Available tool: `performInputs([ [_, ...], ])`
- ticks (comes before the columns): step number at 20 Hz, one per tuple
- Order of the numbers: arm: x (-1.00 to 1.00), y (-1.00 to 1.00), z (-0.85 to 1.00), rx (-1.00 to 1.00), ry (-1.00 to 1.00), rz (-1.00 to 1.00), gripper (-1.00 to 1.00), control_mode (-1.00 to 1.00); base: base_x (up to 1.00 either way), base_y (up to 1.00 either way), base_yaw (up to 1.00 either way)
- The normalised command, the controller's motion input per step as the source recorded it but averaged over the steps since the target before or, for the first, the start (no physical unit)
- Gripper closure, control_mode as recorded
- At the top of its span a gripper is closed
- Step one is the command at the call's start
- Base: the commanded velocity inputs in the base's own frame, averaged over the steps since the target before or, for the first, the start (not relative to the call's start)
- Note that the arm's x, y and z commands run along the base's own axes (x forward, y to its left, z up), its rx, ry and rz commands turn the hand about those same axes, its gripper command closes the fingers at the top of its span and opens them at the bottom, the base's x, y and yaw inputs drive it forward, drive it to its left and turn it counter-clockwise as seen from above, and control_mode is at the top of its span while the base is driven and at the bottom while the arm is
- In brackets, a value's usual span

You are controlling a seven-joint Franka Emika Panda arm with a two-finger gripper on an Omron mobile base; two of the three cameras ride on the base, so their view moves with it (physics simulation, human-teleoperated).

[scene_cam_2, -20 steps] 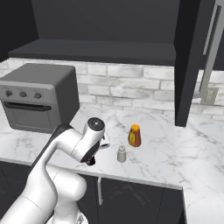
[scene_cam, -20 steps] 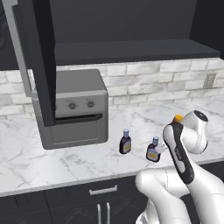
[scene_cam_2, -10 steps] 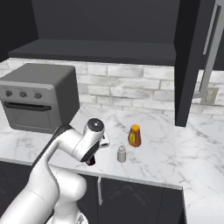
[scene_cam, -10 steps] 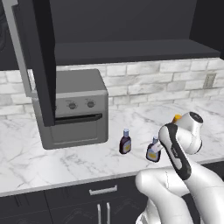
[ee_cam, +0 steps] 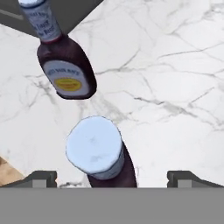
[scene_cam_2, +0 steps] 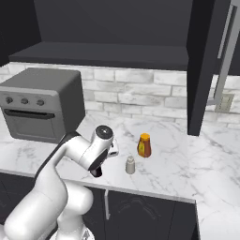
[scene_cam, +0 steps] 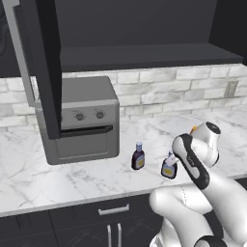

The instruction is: There are various items on the counter. Only move the condiments/shakers into the cabinet.

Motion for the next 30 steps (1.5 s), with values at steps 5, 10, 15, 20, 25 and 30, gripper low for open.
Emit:
performInputs([
  [5, 0.08, 0.09, -0.11, 0.00, 0.01, 0.00, -1.00, -1.00, 0.00, 0.00, 0.00],
  [10, 0.11, 0.11, -0.13, 0.00, 0.01, 0.00, -1.00, -1.00, 0.00, 0.00, 0.00],
  [15, 0.07, 0.07, -0.20, 0.01, 0.01, 0.00, -1.00, -1.00, 0.00, 0.00, 0.00],
  [20, 0.00, 0.00, 0.00, 0.01, 0.00, 0.00, 1.00, -1.00, 0.00, 0.00, 0.00],
  [25, -0.20, 0.00, 0.11, 0.00, -0.08, 0.00, 1.00, -1.00, 0.00, 0.00, 0.00],
  [30, -0.46, 0.00, 0.80, 0.02, -0.12, -0.13, 1.00, -1.00, 0.00, 0.00, 0.00],
])
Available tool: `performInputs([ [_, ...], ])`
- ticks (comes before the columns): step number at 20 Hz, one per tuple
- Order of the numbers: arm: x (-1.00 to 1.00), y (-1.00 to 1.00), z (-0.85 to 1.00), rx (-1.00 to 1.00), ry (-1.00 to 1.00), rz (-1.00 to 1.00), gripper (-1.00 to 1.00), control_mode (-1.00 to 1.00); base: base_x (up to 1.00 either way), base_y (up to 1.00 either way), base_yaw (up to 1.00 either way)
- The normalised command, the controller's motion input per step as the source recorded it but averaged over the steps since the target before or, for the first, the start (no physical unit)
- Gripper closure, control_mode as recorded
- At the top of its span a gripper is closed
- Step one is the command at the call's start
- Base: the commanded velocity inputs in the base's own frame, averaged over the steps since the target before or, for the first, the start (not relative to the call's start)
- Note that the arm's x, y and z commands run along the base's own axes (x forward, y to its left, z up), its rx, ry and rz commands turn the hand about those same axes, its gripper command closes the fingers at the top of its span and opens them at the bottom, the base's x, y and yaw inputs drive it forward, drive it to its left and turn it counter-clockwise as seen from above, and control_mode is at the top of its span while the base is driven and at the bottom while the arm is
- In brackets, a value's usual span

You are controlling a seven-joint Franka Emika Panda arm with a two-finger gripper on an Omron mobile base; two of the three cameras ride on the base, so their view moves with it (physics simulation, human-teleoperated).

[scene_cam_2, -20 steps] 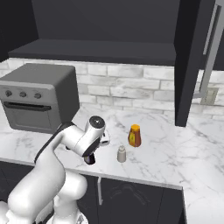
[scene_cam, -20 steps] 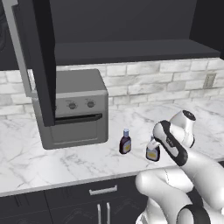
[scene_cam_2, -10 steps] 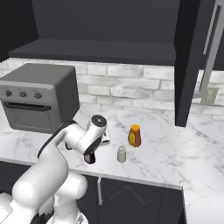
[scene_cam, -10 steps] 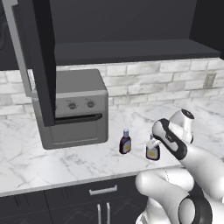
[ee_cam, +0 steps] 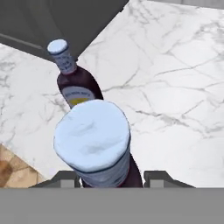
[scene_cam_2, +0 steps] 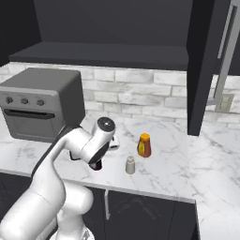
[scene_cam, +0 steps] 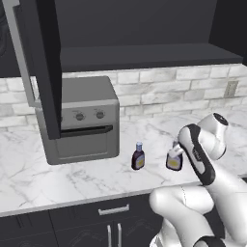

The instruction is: There are various items on the counter. Only move the condiments/shakers into the cabinet.

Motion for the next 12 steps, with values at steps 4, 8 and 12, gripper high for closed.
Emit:
performInputs([
  [4, -0.59, 0.00, 1.00, 0.04, -0.15, -0.21, 1.00, -1.00, 0.00, 0.00, 0.00],
  [8, -0.54, -0.01, 1.00, 0.05, -0.09, -0.19, 1.00, -1.00, 0.00, 0.00, 0.00],
  [12, -0.32, 0.00, 1.00, 0.00, -0.12, -0.17, 1.00, -1.00, 0.00, 0.00, 0.00],
])
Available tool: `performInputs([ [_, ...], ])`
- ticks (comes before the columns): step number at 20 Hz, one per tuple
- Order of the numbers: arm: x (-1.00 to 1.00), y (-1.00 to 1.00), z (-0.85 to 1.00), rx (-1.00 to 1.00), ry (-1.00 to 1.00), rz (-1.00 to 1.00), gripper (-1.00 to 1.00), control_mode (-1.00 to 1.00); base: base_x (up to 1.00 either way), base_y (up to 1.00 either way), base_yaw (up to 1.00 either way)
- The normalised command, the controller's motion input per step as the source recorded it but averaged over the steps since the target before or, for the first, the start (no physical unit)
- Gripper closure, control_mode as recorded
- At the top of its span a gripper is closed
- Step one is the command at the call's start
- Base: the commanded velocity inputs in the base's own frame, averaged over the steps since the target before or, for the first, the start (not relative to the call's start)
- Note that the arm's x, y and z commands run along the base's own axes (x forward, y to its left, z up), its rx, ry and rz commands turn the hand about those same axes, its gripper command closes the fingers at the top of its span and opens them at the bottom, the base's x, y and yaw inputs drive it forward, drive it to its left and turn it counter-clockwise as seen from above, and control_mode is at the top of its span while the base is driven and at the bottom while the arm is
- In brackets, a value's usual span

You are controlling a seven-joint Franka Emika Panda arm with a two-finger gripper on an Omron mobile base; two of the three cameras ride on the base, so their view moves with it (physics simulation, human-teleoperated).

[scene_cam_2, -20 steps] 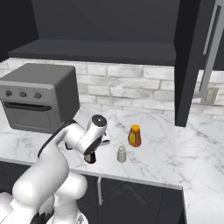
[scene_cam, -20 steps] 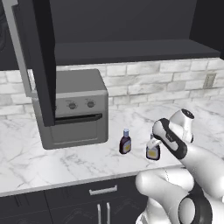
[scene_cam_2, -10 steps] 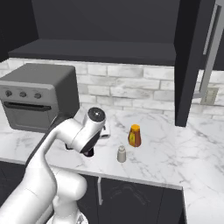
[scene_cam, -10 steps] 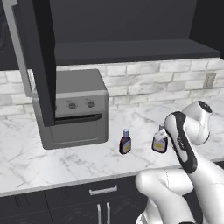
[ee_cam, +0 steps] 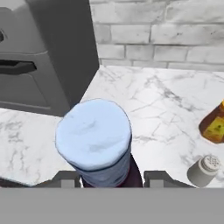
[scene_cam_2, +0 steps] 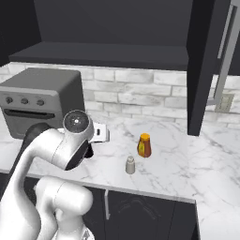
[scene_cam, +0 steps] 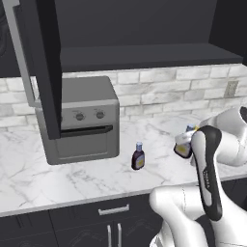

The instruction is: There are various items on the counter. Only move the condiments/shakers into the cabinet.

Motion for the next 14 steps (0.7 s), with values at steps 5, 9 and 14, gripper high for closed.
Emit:
performInputs([
  [5, -0.24, 0.02, 1.00, 0.00, -0.18, -0.16, 1.00, -1.00, 0.00, 0.00, 0.00],
  [9, -0.11, 0.13, 1.00, -0.01, -0.18, -0.13, 1.00, -1.00, 0.00, 0.00, 0.00],
  [14, 0.00, 0.31, 1.00, -0.03, -0.14, -0.02, 1.00, -1.00, 0.00, 0.00, 0.00],
])
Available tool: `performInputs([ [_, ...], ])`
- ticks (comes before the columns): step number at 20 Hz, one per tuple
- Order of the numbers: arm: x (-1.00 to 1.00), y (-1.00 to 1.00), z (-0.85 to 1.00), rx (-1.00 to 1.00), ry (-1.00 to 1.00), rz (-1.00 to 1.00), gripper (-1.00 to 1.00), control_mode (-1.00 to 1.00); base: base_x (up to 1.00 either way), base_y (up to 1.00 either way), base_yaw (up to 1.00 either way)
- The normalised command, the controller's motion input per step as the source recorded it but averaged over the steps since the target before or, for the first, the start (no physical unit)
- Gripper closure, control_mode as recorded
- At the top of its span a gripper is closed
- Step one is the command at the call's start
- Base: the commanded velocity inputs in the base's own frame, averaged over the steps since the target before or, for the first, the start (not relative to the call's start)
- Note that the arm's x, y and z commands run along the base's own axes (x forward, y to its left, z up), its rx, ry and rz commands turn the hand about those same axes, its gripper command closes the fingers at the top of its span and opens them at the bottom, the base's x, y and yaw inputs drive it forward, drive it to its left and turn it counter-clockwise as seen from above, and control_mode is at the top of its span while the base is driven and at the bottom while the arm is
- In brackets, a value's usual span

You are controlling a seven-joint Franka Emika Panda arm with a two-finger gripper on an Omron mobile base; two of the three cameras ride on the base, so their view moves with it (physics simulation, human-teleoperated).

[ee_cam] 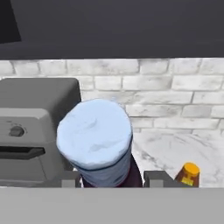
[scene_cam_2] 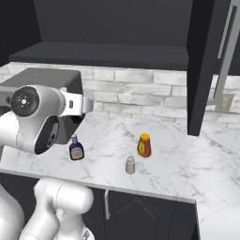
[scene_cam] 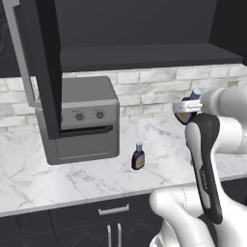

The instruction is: There are various items on the counter. Only move the condiments/shakers into the cabinet.

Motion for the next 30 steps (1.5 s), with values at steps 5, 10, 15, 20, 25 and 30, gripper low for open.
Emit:
performInputs([
  [5, 0.00, 0.39, 1.00, -0.03, -0.10, 0.00, 1.00, -1.00, 0.00, 0.00, 0.00],
  [10, 0.00, 0.29, 1.00, 0.00, -0.08, 0.00, 1.00, -1.00, 0.00, 0.00, 0.00],
  [15, 0.00, -0.02, 0.90, 0.04, 0.01, -0.05, 1.00, -1.00, 0.00, 0.00, 0.00],
  [20, 0.00, -0.36, 0.06, 0.11, -0.02, -0.05, 1.00, -1.00, 0.00, 0.00, 0.00],
  [25, 0.17, -0.02, 0.00, 0.03, 0.00, -0.02, 1.00, -1.00, 0.00, 0.00, 0.00],
  [30, 0.47, -0.02, 0.00, 0.01, 0.00, -0.03, 1.00, -1.00, 0.00, 0.00, 0.00],
])
